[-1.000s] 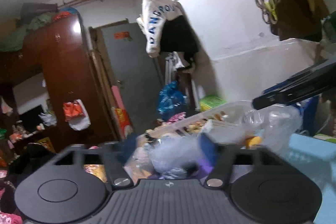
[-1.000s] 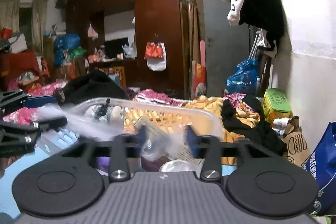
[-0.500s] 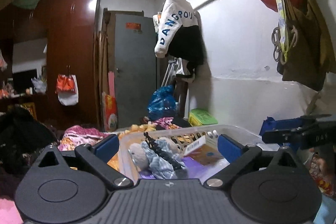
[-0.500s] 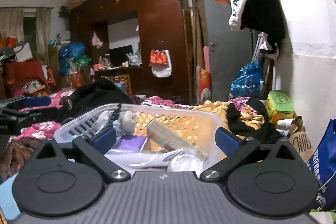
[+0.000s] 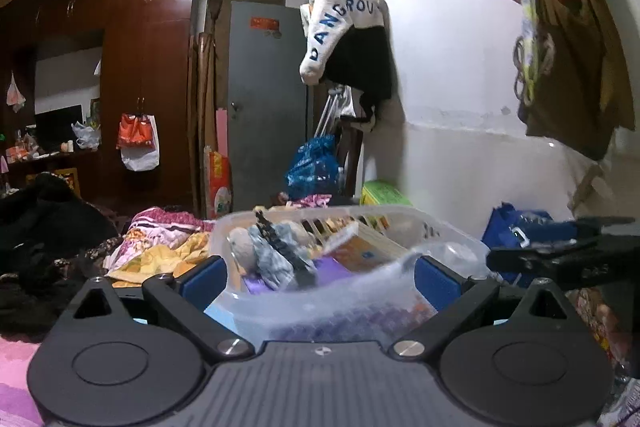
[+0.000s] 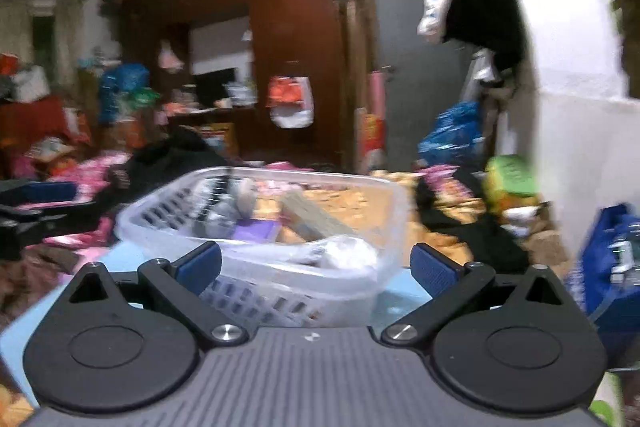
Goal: Organize objects
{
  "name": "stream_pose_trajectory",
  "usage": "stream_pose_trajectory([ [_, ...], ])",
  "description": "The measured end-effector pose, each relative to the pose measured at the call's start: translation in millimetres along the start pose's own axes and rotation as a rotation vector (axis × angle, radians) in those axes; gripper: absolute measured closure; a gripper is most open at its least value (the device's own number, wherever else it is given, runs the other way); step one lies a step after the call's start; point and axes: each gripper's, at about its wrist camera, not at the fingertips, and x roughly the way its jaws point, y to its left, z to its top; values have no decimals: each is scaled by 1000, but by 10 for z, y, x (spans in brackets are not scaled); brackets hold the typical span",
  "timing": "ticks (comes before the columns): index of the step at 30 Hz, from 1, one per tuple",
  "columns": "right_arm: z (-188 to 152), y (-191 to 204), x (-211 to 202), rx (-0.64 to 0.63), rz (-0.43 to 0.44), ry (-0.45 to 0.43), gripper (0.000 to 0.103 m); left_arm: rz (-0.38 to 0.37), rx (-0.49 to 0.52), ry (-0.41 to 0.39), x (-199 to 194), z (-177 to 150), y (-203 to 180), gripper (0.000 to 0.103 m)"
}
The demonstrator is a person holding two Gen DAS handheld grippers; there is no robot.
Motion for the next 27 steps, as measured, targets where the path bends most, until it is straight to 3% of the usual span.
stream_pose_trajectory([
  [2,-59,85,-120,-16,-76,-8,0,8,9,24,-87,-17,-86,2],
  [4,-118,148,-243,-43,-91,-36,0,14,11,50,-153,-37,-146,2],
  [11,-215,68,-351,58,21,3,0,3,-40,92,-213,-137,-154,2],
  [27,-239,98,-369,58,12,-22,0,24,-61,88,-184,-131,-148,2],
])
